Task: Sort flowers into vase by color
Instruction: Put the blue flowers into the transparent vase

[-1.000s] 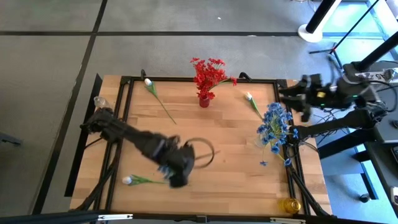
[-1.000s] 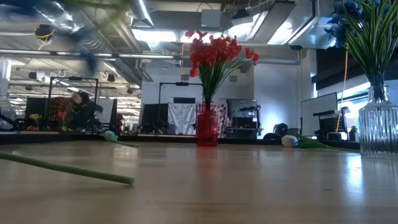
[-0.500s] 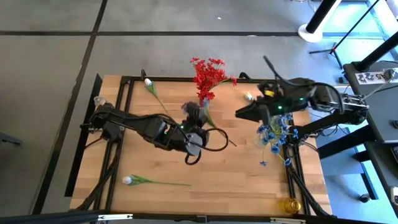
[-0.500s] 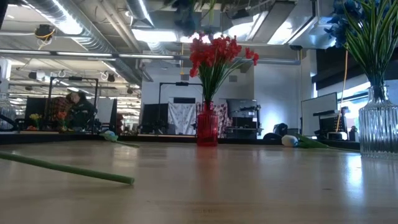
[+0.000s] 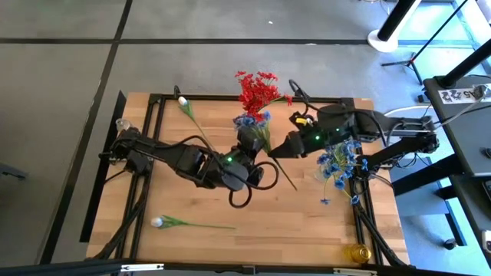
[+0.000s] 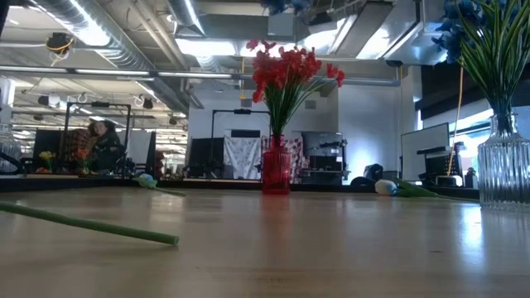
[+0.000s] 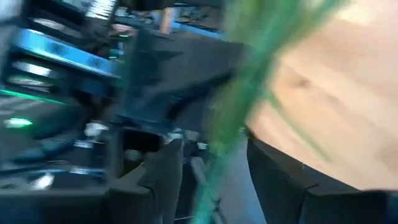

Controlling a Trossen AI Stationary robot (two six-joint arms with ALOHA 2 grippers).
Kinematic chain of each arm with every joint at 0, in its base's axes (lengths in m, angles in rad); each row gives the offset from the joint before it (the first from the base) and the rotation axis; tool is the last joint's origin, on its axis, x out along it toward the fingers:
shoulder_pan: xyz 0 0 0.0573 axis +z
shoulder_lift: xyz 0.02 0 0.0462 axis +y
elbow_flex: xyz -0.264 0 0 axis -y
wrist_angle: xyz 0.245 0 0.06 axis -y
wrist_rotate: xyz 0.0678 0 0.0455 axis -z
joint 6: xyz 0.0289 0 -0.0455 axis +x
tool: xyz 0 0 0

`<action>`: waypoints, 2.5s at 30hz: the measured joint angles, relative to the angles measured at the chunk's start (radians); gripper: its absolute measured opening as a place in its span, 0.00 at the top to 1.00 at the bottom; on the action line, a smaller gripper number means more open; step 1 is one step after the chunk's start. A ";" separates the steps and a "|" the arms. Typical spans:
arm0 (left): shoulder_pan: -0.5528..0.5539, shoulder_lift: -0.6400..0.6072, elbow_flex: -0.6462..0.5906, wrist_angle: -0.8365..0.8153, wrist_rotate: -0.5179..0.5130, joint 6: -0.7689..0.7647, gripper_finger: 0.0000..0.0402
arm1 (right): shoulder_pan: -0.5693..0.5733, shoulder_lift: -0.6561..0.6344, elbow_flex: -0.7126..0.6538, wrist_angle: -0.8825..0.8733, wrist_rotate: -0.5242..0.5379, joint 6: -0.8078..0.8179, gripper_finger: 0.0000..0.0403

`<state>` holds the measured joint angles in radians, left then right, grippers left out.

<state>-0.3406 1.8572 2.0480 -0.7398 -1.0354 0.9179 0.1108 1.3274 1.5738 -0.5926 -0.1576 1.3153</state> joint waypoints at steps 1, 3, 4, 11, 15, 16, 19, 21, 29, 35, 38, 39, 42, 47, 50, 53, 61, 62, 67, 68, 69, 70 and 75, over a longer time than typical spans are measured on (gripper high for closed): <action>-0.001 0.000 0.000 0.000 0.000 0.004 0.98 | 0.000 0.004 0.000 0.031 -0.013 0.009 0.56; -0.001 0.002 0.000 0.000 0.000 0.006 0.98 | 0.000 0.014 0.000 0.062 -0.031 0.028 0.56; -0.002 0.002 0.000 -0.001 -0.003 0.007 0.98 | 0.000 0.019 0.000 0.072 -0.031 0.035 0.56; -0.027 0.003 0.000 -0.002 0.011 0.005 0.97 | 0.001 0.038 0.000 0.063 -0.019 0.047 0.82; -0.058 0.003 0.000 0.000 0.018 -0.003 0.92 | 0.004 0.039 -0.001 0.060 -0.016 0.000 0.96; -0.067 0.002 0.000 0.002 0.025 -0.018 0.90 | 0.004 0.039 -0.001 0.060 -0.015 -0.011 0.95; -0.094 0.000 0.001 0.004 0.013 -0.095 0.81 | 0.003 0.040 -0.001 0.060 0.002 -0.058 0.93; -0.107 -0.009 0.000 -0.009 -0.008 -0.181 0.76 | 0.016 0.038 -0.001 0.056 0.040 -0.098 0.95; -0.166 -0.139 -0.001 -0.122 0.023 -0.896 0.62 | 0.032 -0.055 -0.001 0.053 0.229 -0.364 0.96; -0.120 -0.154 -0.006 -0.048 0.250 -1.381 0.61 | 0.096 -0.122 0.001 0.220 0.393 -0.863 0.97; -0.088 -0.131 -0.032 0.084 0.298 -1.387 0.61 | 0.130 -0.121 0.001 0.321 0.385 -1.022 0.97; -0.077 -0.125 -0.040 0.144 0.311 -1.378 0.60 | 0.142 -0.121 0.001 0.343 0.384 -1.055 0.97; -0.042 -0.115 -0.050 0.298 0.344 -1.330 0.57 | 0.173 -0.120 0.001 0.372 0.382 -1.126 0.96; 0.018 -0.080 -0.050 0.439 0.387 -1.236 0.51 | 0.220 -0.115 0.000 0.428 0.376 -1.212 0.97; 0.049 -0.052 -0.052 0.472 0.441 -1.157 0.50 | 0.237 -0.114 0.001 0.447 0.376 -1.224 0.97; 0.057 -0.026 -0.052 0.581 0.540 -1.062 0.50 | 0.237 -0.114 0.000 0.432 0.391 -1.243 0.96; 0.057 -0.012 -0.052 0.646 0.614 -0.995 0.52 | 0.236 -0.114 0.000 0.414 0.323 -1.259 0.96; 0.057 -0.012 -0.052 0.647 0.589 -1.003 0.53 | 0.236 -0.114 0.000 0.415 0.317 -1.259 0.96; 0.081 -0.012 -0.052 0.667 0.598 -1.020 0.53 | 0.236 -0.102 0.000 0.421 0.332 -1.270 0.97; 0.085 -0.010 -0.052 0.676 0.604 -1.026 0.53 | 0.236 -0.095 0.000 0.417 0.337 -1.274 0.97; 0.088 -0.008 -0.052 0.688 0.605 -1.033 0.55 | 0.236 -0.088 0.000 0.418 0.341 -1.275 0.97; 0.089 -0.007 -0.052 0.693 0.605 -1.038 0.57 | 0.236 -0.084 -0.001 0.416 0.348 -1.276 0.96; 0.088 -0.005 -0.052 0.691 0.579 -1.038 0.86 | 0.236 -0.079 -0.001 0.418 0.354 -1.299 0.90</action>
<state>-0.2523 1.8521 1.9957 -0.0490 -0.4566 -0.1205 0.3466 1.2481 1.5730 -0.1749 0.1965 0.0166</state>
